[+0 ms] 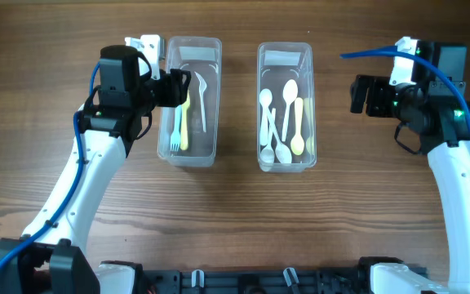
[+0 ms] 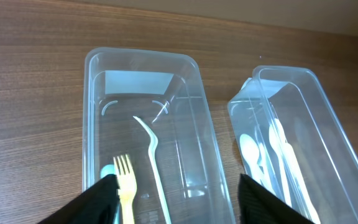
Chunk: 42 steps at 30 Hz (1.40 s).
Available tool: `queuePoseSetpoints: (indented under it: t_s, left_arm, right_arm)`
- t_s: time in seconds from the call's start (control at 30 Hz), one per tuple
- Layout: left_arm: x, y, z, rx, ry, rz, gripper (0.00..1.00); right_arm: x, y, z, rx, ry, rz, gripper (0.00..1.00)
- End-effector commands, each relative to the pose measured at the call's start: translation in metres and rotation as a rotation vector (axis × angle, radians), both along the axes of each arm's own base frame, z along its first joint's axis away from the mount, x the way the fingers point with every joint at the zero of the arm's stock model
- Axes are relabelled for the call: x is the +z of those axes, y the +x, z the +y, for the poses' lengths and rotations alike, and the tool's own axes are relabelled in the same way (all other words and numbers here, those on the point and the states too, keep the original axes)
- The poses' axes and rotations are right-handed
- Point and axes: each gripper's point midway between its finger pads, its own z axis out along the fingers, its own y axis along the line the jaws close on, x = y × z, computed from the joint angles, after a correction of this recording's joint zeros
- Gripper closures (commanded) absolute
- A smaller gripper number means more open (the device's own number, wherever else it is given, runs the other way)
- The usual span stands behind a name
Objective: Pack container
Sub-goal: 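Carry the yellow fork into the left container and release, then grasp the last white fork with the left gripper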
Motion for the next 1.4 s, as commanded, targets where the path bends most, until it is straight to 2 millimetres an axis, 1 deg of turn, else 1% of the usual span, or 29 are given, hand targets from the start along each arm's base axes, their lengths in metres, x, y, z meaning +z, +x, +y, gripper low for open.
queuePoseSetpoints:
  t_s: [0.0, 0.03, 0.07, 0.1, 0.13, 0.23, 0.3, 0.37, 0.4, 0.53, 0.63, 0.77, 0.87, 1.1, 1.17, 1.27, 1.37]
  left_arm:
    - [0.020, 0.000, 0.002, -0.004, 0.011, -0.056, 0.18]
    - [0.023, -0.001, 0.006, 0.007, 0.013, -0.061, 0.09]
    - [0.027, -0.002, 0.014, 0.035, 0.025, -0.066, 0.01]
    - [0.030, -0.004, 0.023, 0.067, 0.039, -0.067, 0.01]
    - [0.032, -0.006, 0.038, 0.124, 0.065, -0.062, 0.01]
    - [0.030, -0.019, 0.096, 0.328, 0.186, -0.018, 0.00]
    - [0.020, -0.035, 0.141, 0.484, 0.278, 0.054, 0.00]
    - [0.007, -0.055, 0.184, 0.660, 0.321, 0.143, 0.01]
    - [0.002, -0.062, 0.198, 0.711, 0.320, 0.174, 0.00]
    - [-0.014, -0.070, 0.229, 0.805, 0.300, 0.235, 0.00]
    - [-0.027, -0.072, 0.239, 0.828, 0.304, 0.279, 0.00]
    - [-0.045, -0.072, 0.241, 0.822, 0.313, 0.334, 0.00]
    - [-0.049, -0.074, 0.240, 0.819, 0.317, 0.353, 0.00]
    - [-0.051, -0.076, 0.240, 0.817, 0.319, 0.362, 0.00]
    - [-0.055, -0.077, 0.240, 0.816, 0.320, 0.368, 0.00]
    - [-0.069, -0.074, 0.240, 0.807, 0.328, 0.367, 0.00]
    - [-0.093, -0.066, 0.243, 0.769, 0.362, 0.371, 0.00]
  right_arm:
    - [0.003, 0.004, -0.003, -0.001, -0.018, -0.009, 0.00]
    - [0.003, 0.004, -0.003, -0.001, -0.018, -0.009, 0.00]
    - [0.003, 0.004, -0.003, -0.001, -0.018, -0.009, 0.00]
    - [0.003, 0.004, -0.003, -0.001, -0.018, -0.009, 0.00]
    - [0.003, 0.004, -0.003, -0.001, -0.018, -0.009, 0.00]
    - [0.003, 0.004, -0.003, -0.001, -0.018, -0.009, 0.00]
    - [0.003, 0.004, -0.003, -0.001, -0.018, -0.009, 0.00]
    - [0.003, 0.004, -0.003, -0.001, -0.018, -0.009, 0.00]
    - [0.003, 0.004, -0.003, -0.001, -0.018, -0.009, 0.00]
    - [0.003, 0.004, -0.003, -0.001, -0.018, -0.009, 0.00]
    - [0.003, 0.004, -0.003, -0.001, -0.018, -0.009, 0.00]
    - [0.003, 0.004, -0.003, -0.001, -0.018, -0.009, 0.00]
    - [0.003, 0.004, -0.003, 0.000, -0.019, -0.009, 0.00]
    - [0.003, 0.004, -0.003, -0.001, -0.018, -0.009, 0.00]
    - [0.003, 0.004, -0.003, -0.001, -0.018, -0.009, 0.00]
    - [0.003, 0.004, -0.003, 0.000, -0.019, -0.009, 0.00]
    - [0.003, 0.004, -0.003, 0.000, -0.019, -0.009, 0.00]
